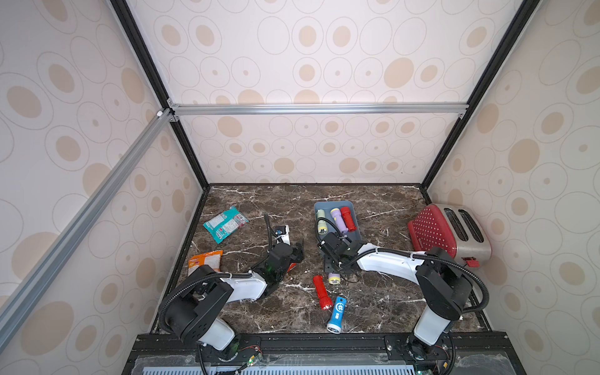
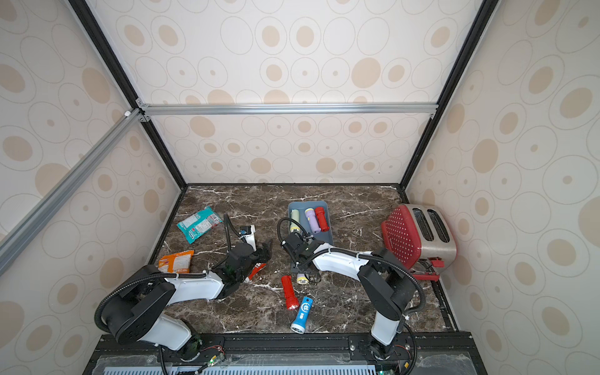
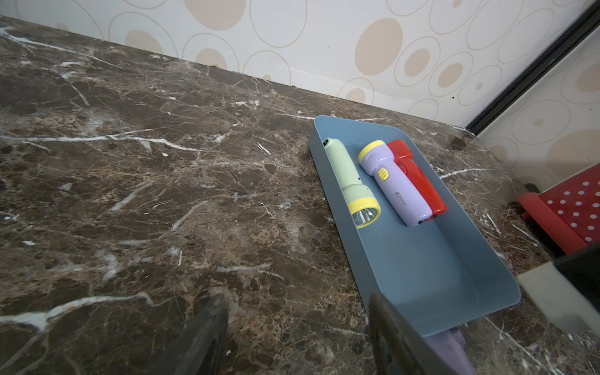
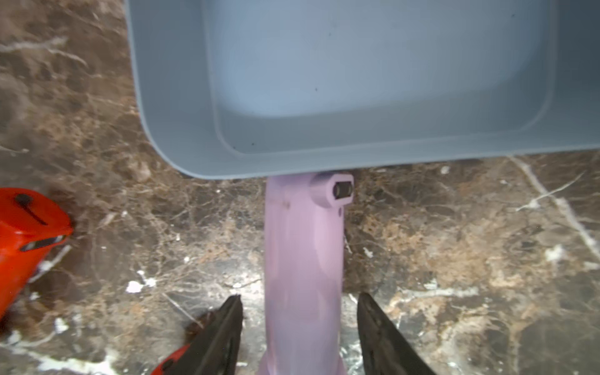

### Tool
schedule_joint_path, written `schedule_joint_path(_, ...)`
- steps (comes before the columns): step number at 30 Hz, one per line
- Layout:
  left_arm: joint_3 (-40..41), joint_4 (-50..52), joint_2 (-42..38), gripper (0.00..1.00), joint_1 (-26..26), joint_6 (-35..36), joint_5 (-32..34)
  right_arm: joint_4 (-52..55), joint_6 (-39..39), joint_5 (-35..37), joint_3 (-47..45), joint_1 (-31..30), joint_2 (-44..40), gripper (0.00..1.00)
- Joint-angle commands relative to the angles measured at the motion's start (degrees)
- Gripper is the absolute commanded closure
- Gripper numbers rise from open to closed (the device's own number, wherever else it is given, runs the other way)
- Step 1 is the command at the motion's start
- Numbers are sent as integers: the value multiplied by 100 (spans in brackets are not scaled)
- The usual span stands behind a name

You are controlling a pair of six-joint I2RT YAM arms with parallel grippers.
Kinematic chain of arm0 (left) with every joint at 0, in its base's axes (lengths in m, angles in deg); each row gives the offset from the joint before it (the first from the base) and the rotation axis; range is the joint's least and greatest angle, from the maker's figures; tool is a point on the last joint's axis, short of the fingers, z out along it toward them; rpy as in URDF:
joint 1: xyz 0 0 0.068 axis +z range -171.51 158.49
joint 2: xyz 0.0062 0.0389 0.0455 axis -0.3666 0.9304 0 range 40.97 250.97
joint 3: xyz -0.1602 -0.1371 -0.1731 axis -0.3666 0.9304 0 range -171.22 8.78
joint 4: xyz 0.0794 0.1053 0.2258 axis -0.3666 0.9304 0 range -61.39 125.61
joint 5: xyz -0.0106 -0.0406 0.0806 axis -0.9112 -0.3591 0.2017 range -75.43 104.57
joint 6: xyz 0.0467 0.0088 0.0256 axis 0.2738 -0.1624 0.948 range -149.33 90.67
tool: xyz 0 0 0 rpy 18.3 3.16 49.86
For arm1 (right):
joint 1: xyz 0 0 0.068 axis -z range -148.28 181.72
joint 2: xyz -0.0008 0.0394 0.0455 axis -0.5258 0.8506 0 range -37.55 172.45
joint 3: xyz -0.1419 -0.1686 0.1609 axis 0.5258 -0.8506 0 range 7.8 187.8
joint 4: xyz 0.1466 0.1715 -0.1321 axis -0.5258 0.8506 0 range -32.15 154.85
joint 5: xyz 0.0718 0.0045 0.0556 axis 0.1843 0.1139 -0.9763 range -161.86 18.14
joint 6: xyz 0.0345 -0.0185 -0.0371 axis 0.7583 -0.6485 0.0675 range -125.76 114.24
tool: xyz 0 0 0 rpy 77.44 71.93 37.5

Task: Put the flashlights into the storage boxes
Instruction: Pick up the flashlight from the center of the board.

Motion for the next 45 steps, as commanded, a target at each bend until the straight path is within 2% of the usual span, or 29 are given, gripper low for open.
schedule_joint_path(1, -218, -142, 130, 31, 43, 82, -30, 286, -76, 117, 158, -19, 245, 43)
schedule_joint_path(9, -355, -137, 384, 31, 49, 23, -264, 257, 19, 195, -6, -26, 293, 49)
schedule_joint_path(14, -499, 43, 449, 32, 46, 117, -366, 275, -78, 182, 195, -19, 356, 47)
schedule_joint_path(20, -518, 78, 403, 31, 51, 200, -328, 472, -337, 627, 553, -17, 712, 46)
schedule_joint_path(24, -572, 167, 387, 31, 47, 227, -350, 486, -241, 738, 570, -22, 877, 53)
schedule_joint_path(28, -588, 121, 468, 31, 51, 201, -436, 362, -132, 823, 353, -17, 688, 68)
schedule_joint_path(30, -637, 128, 572, 31, 49, 201, -506, 332, -245, 915, 292, -24, 542, 75)
schedule_joint_path(34, -713, 199, 652, 32, 48, 234, -510, 823, -656, 1036, 604, -16, 280, 79)
schedule_joint_path(41, -642, 394, 477, 31, 49, 78, 107, 1432, -1529, 1665, 1317, 13, -240, 78)
schedule_joint_path(45, -671, 424, 497, 31, 51, 99, 154, 1285, -2048, 1738, 1848, 296, -22, 78)
